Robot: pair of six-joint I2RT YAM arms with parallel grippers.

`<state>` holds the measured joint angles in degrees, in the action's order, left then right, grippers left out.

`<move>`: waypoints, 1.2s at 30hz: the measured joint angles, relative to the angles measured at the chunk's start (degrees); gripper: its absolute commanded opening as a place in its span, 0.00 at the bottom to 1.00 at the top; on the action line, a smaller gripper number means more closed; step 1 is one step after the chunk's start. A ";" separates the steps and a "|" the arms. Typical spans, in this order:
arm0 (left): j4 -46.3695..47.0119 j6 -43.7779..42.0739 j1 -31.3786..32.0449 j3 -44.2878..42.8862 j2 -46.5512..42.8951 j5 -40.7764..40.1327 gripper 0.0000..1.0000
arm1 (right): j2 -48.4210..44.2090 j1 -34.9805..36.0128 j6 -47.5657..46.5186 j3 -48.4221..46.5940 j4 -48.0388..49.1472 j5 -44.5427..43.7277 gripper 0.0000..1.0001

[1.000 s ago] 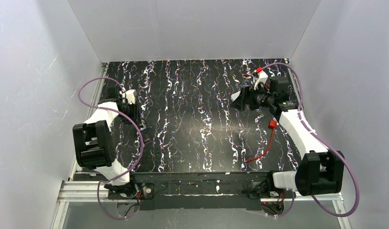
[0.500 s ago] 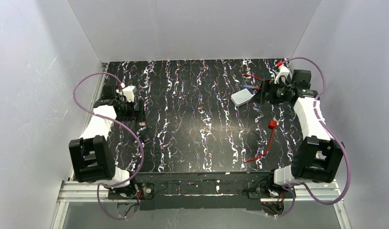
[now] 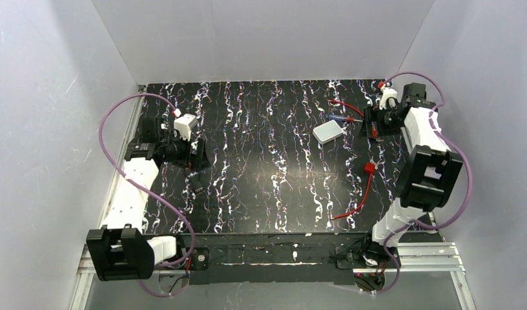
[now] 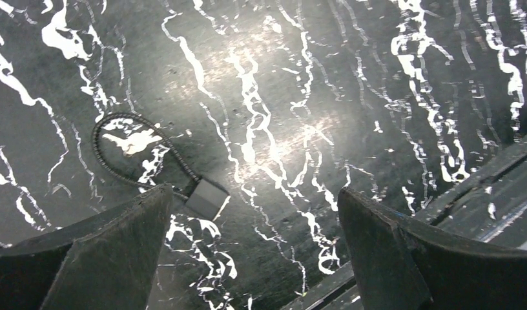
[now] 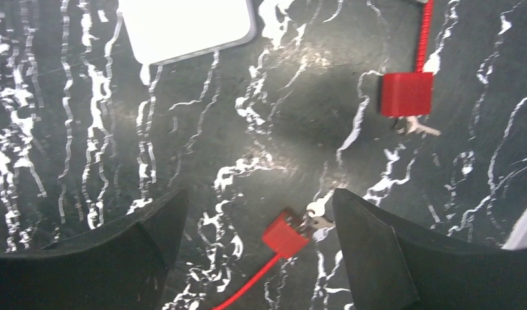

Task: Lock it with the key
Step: Pick up the lock from the center of the board.

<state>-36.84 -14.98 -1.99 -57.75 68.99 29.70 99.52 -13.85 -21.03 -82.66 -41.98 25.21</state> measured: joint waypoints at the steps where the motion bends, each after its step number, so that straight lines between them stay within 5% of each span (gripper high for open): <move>1: -0.02 0.24 0.11 0.11 -0.76 0.83 0.98 | 1.75 0.00 -0.20 -1.60 -0.33 -0.83 0.88; 14: 0.64 2.51 0.47 2.05 -4.06 5.74 0.98 | 21.38 0.00 -3.86 -19.57 -1.61 -12.08 0.82; 21: 0.81 3.25 0.56 2.77 -4.37 6.23 0.98 | 27.03 -0.02 -5.36 -21.77 -1.57 -14.18 0.73; 36: 1.28 3.69 0.60 2.85 -4.35 6.35 0.98 | 31.09 -0.02 -6.60 -25.13 -1.27 -14.58 0.35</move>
<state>-35.56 -11.30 -1.39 -54.89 64.64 36.05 130.61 -13.87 -27.64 -107.79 -43.25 10.63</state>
